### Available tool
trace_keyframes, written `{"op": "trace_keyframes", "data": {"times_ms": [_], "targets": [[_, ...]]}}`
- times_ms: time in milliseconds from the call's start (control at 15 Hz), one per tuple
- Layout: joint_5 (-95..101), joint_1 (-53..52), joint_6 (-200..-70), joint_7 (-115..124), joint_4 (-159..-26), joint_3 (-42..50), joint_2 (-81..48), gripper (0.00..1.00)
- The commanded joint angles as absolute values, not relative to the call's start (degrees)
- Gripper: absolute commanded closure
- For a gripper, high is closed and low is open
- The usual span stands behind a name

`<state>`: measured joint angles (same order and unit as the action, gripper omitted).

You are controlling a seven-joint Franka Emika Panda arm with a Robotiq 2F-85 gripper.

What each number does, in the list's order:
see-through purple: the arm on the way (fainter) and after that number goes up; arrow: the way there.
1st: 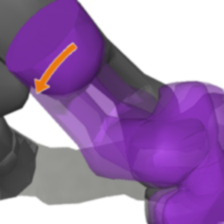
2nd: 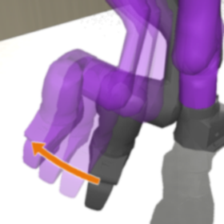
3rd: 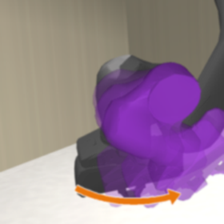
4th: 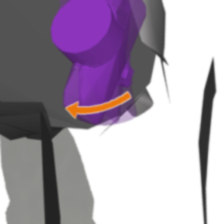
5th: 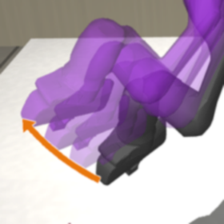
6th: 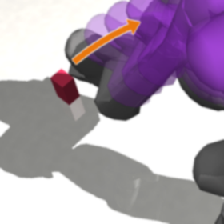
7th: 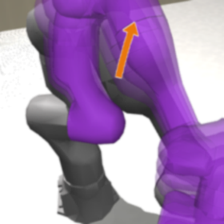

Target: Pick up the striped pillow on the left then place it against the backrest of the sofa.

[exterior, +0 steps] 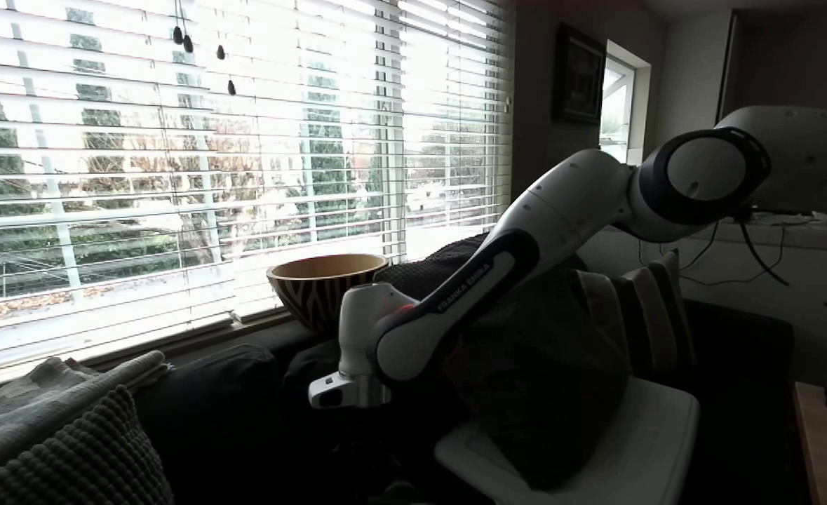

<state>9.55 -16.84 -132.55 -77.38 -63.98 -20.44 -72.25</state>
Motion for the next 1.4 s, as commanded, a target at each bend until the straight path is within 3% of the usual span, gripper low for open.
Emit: {"op": "trace_keyframes", "data": {"times_ms": [0, 1333], "targets": [[13.6, -21.3, -137.6, -71.3, -67.3, -17.1, -66.1, 0.99], [42.9, -43.1, -136.2, -51.4, -73.2, 2.5, -44.8, 0.99]]}}
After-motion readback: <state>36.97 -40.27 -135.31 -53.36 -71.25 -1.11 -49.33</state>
